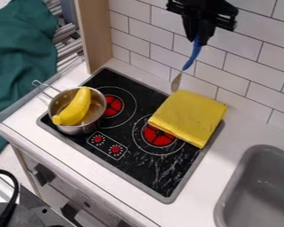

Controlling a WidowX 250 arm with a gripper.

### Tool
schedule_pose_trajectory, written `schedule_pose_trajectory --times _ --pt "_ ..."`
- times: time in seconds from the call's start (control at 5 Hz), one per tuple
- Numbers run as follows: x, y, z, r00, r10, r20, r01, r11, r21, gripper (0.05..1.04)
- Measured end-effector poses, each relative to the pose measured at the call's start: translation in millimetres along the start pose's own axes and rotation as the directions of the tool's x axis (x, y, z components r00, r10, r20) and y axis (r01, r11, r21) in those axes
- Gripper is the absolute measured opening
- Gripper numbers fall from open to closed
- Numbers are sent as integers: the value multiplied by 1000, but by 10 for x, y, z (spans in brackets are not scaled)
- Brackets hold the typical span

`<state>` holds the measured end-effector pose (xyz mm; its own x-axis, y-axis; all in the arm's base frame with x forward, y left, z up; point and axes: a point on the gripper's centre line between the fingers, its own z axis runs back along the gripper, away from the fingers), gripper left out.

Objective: Moved the spoon to the right side of the burner

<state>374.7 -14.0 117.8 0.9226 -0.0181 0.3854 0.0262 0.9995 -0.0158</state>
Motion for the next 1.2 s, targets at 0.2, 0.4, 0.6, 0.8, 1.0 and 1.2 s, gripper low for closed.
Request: schedule_pose_trajectory --times 0.2,0.4,0.6,0.8,1.0,1.2 --pt "-40 -87 -22 999 41 -13 -41 997 -58 167" --pt "-78 -146 -44 996 84 -26 -86 991 -100 167" --pt "-102 -161 -14 993 115 -24 -117 987 -109 167" --pt "-105 -197 1 989 147 -33 -151 980 -130 167" --pt "-127 -245 -1 979 201 -45 -205 966 -158 167" --pt "-161 -185 4 976 203 -74 -213 963 -168 214"
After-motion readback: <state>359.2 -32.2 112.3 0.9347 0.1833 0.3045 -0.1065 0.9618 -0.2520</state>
